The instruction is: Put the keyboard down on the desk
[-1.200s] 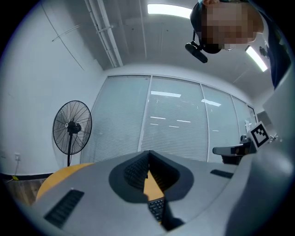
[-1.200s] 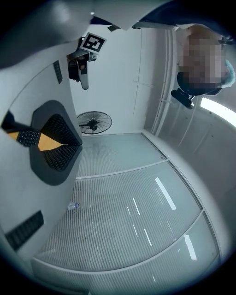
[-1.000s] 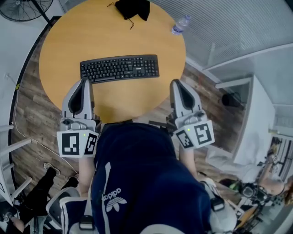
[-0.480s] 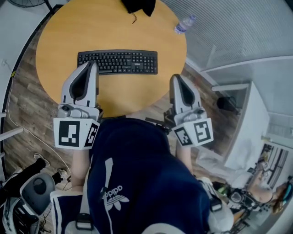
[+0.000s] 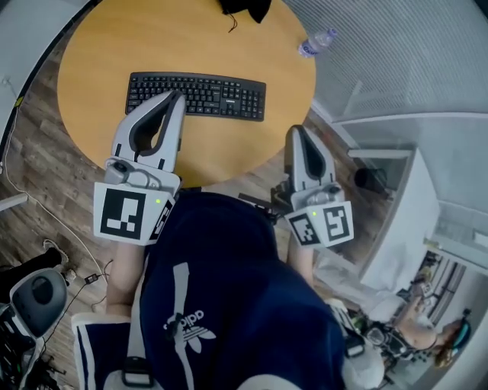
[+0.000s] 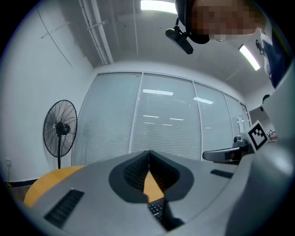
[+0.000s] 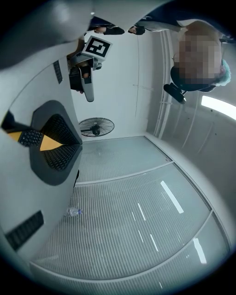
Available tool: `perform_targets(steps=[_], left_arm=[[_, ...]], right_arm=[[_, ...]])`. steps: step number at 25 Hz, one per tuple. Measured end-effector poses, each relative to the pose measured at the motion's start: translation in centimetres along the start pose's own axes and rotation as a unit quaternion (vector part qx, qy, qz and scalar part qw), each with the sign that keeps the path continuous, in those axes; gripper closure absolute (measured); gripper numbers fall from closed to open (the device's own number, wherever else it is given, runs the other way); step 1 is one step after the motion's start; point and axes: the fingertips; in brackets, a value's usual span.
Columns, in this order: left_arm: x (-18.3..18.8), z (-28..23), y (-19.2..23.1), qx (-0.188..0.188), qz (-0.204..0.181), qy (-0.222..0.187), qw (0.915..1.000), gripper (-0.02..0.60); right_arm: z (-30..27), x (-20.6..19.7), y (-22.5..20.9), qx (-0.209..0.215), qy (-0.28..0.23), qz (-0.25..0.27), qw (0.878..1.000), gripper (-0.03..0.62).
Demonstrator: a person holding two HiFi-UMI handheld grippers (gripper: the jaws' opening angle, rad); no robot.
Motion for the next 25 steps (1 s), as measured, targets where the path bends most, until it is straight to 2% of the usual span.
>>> perform_targets(steps=[11, 25], left_arm=[[-0.9, 0.0, -0.9, -0.009, -0.007, 0.020, 0.9997, 0.578], [-1.4, -0.2, -0.9, -0.013, -0.013, 0.027, 0.9995, 0.578]], right_arm=[[0.0, -0.5, 0.4, 0.016, 0.007, 0.004, 1.000, 0.588], [0.0, -1.2, 0.5, 0.023, 0.017, 0.007, 1.000, 0.591]])
Point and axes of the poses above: the fingertips, and each gripper's own axes: z backward along the fingers, y to its left, x out of its top, and after that the axes turned 8 degrees about z, right-handed
